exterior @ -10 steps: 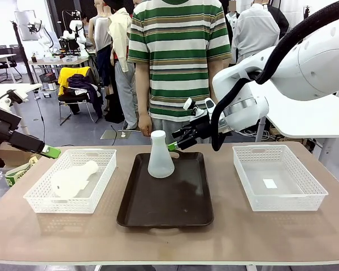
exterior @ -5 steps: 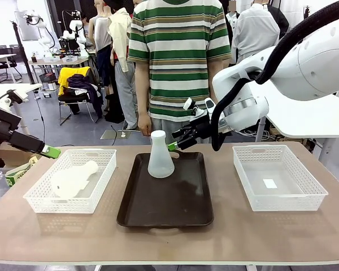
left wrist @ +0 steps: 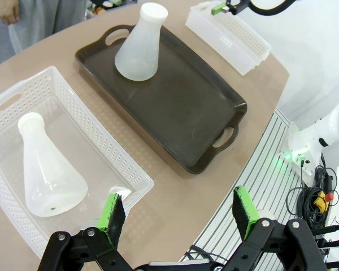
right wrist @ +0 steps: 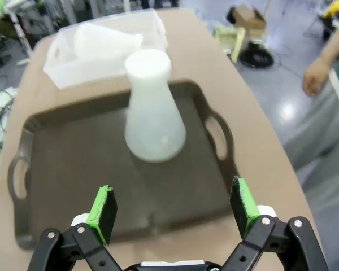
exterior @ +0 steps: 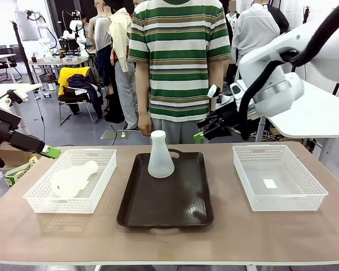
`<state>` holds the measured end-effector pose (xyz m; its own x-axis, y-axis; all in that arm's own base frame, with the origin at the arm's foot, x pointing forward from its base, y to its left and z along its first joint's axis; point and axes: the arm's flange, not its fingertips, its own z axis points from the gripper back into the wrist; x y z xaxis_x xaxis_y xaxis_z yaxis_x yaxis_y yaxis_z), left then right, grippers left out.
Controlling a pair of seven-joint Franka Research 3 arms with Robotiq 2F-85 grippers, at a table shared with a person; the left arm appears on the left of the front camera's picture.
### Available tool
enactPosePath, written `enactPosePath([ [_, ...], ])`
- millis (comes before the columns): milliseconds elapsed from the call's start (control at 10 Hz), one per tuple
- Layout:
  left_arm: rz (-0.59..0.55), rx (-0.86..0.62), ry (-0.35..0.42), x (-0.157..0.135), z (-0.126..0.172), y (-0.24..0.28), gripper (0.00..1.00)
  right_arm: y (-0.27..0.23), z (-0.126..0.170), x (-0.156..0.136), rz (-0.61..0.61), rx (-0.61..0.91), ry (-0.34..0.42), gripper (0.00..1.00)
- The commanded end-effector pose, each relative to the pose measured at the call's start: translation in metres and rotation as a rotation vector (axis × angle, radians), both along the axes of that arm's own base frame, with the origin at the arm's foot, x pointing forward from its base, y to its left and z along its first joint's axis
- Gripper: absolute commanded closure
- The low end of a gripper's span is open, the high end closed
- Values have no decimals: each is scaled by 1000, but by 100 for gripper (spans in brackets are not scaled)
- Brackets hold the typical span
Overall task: Prepare the laboratory tools.
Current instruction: Pick up the Big flask that the person points to.
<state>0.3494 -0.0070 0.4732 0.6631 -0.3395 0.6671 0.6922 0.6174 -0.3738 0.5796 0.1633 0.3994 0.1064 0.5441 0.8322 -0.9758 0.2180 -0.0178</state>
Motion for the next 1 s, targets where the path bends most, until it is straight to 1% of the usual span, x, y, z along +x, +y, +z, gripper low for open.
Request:
enactPosePath([
  [0,-15,-21,-16,1,-2,1,0,-65,23,-24,-184,-86,39,0],
  [200,-15,-21,-16,1,-2,1,0,-128,38,-50,-410,-77,41,0],
  [300,-15,-21,-16,1,-2,1,0,-147,40,-60,-461,-48,45,0],
  [400,-15,-21,-16,1,-2,1,0,-160,37,-68,-502,-30,59,0],
  [600,-15,-21,-16,1,-2,1,0,-174,31,-74,-537,-23,86,0],
  [900,-15,-21,-16,1,-2,1,0,-180,21,-73,-580,-49,127,0],
])
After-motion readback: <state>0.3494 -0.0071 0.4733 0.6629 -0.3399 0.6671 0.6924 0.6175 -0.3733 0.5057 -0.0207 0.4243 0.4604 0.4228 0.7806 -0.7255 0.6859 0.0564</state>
